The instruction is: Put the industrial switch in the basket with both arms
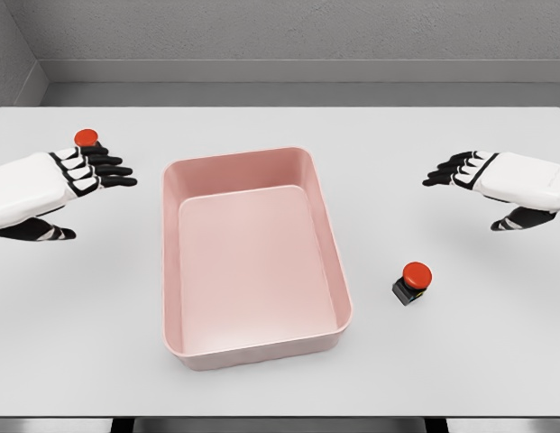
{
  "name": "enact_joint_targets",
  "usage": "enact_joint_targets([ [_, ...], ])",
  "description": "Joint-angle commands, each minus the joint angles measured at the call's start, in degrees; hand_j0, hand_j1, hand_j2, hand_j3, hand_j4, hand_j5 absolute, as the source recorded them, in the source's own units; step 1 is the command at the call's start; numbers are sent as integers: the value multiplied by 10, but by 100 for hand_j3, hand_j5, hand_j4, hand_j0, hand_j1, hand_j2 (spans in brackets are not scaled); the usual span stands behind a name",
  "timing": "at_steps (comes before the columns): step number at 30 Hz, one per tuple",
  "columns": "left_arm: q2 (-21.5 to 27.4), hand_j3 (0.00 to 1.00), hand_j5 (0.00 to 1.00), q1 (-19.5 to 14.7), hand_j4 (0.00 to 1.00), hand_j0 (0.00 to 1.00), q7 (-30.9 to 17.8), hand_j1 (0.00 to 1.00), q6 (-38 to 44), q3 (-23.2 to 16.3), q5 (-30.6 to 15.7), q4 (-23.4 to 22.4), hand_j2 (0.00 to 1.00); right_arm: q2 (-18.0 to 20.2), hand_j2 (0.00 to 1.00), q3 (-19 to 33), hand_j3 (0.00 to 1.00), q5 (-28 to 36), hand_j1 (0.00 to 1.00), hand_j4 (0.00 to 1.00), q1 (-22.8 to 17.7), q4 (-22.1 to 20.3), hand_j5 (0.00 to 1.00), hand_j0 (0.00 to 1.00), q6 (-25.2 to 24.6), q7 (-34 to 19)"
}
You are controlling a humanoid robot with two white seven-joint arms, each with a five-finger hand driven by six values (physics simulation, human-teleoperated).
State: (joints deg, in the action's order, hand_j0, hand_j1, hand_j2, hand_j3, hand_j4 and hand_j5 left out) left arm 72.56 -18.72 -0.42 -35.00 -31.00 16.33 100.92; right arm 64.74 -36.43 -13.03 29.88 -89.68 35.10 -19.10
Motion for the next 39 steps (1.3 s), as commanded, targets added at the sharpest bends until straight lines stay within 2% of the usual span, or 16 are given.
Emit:
enact_joint_targets([
  [1,0,100,100,0,100,100,1,100,0,-1,-4,1,100,1,100,0,100,3,100,100,0,-1,100,100,-1,0],
  [5,4,100,100,-5,100,100,-2,100,0,0,-5,1,100,2,100,-1,100,3,100,100,-16,-4,100,100,-1,2],
  [7,6,100,100,-11,100,100,-2,100,0,1,-3,-11,100,14,100,-1,100,3,100,100,-31,-28,100,100,-1,2],
  [11,6,100,100,-34,100,100,-9,100,0,0,10,-81,100,14,100,-6,100,0,100,100,-41,-65,100,100,-1,2],
  [13,-25,100,100,-59,100,100,-155,100,0,-2,6,-80,100,15,100,-9,100,-1,100,100,-53,-74,100,100,-1,2],
  [14,-40,100,100,-71,100,100,-185,100,6,-2,6,-80,100,15,100,-9,100,-1,100,100,-53,-76,100,100,-1,2],
  [19,-85,100,100,-117,100,100,-200,100,83,-3,12,-83,100,14,100,-10,100,-2,100,100,-80,-90,100,100,-1,1],
  [22,-107,100,100,-128,100,100,-203,100,120,-3,12,-83,100,14,100,-10,100,-2,100,100,-83,-98,100,100,-1,2],
  [23,-119,100,100,-135,100,100,-206,100,132,-4,17,-83,100,14,100,-10,100,-2,100,100,-84,-102,100,100,-1,2],
  [24,-145,100,100,-143,100,100,-230,100,137,-5,41,-94,100,13,100,-9,100,-1,100,100,-84,-103,100,100,-1,4],
  [25,-175,100,100,-156,100,100,-244,100,139,-6,57,-121,100,9,100,-9,100,-1,100,100,-84,-106,100,100,-1,5],
  [29,-240,100,100,-234,100,100,-252,100,141,-88,91,-214,100,7,100,-9,100,-1,100,100,-90,-108,100,100,-1,6],
  [30,-256,100,100,-248,100,100,-252,100,140,-103,101,-236,100,-5,100,-10,100,-1,100,100,-91,-108,100,100,-1,6],
  [32,-268,100,100,-258,100,100,-251,100,141,-125,107,-259,100,-15,100,-10,100,-2,100,100,-99,-108,100,100,-1,6],
  [36,-270,100,100,-274,100,100,-251,100,162,-172,115,-271,100,-24,100,-10,100,-1,100,100,-102,-109,100,100,-1,6],
  [39,-270,100,100,-290,100,100,-251,100,179,-178,115,-280,100,-26,100,-11,100,-2,100,100,-105,-110,100,100,-1,6],
])
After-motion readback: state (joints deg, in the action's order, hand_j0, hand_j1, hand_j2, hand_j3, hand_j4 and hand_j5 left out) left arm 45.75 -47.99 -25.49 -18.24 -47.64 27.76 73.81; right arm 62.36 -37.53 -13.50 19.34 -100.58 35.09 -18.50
